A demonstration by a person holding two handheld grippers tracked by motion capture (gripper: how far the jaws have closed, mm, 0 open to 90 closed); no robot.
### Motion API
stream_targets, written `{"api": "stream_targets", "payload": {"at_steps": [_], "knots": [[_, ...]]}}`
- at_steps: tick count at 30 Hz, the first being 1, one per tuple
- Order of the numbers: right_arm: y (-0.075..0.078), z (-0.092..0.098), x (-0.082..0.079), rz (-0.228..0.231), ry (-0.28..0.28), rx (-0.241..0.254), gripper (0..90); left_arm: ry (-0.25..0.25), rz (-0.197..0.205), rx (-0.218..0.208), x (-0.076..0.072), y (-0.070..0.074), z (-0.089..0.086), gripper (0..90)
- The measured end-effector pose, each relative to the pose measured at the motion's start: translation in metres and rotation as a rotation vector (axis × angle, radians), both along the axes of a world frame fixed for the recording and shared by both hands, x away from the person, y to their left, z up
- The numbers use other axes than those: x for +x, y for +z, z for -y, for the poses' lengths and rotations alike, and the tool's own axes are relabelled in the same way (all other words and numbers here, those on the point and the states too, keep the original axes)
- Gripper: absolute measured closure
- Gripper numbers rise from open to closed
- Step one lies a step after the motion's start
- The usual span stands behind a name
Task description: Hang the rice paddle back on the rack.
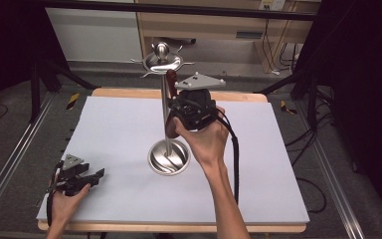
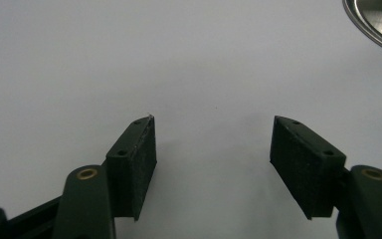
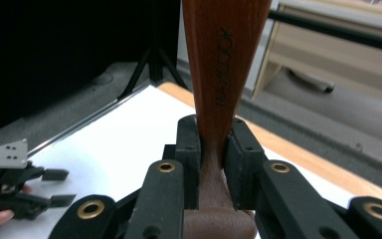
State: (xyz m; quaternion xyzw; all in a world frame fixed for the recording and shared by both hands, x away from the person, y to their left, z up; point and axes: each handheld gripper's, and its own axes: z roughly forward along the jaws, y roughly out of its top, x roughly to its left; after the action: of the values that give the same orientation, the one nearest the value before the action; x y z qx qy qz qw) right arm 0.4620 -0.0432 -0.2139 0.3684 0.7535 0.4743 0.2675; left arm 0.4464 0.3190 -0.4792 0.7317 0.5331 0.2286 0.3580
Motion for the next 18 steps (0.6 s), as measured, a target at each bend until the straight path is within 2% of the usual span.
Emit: {"api": "stream_targets", "payload": {"at_steps": [6, 9, 12, 15, 18], "knots": [[-0.013, 0.006, -0.002, 0.086, 0.007, 0.060, 75.6, -0.003, -0.002, 0.005, 0.000, 0.000, 0.000, 34.0], [-0.018, 0.010, -0.002, 0.107, -0.001, 0.101, 67.6, -0.004, -0.005, 0.004, 0.000, -0.001, 0.001, 34.0], [-0.025, 0.015, -0.003, 0.124, 0.014, 0.134, 61.4, -0.005, -0.007, 0.010, 0.000, -0.001, 0.001, 34.0], [-0.033, 0.025, -0.007, 0.150, 0.052, 0.180, 53.1, -0.004, -0.009, 0.009, 0.001, -0.002, 0.002, 34.0], [-0.045, 0.041, -0.013, 0.186, 0.092, 0.259, 43.4, -0.005, -0.009, 0.012, 0.001, -0.002, 0.003, 34.0]]}}
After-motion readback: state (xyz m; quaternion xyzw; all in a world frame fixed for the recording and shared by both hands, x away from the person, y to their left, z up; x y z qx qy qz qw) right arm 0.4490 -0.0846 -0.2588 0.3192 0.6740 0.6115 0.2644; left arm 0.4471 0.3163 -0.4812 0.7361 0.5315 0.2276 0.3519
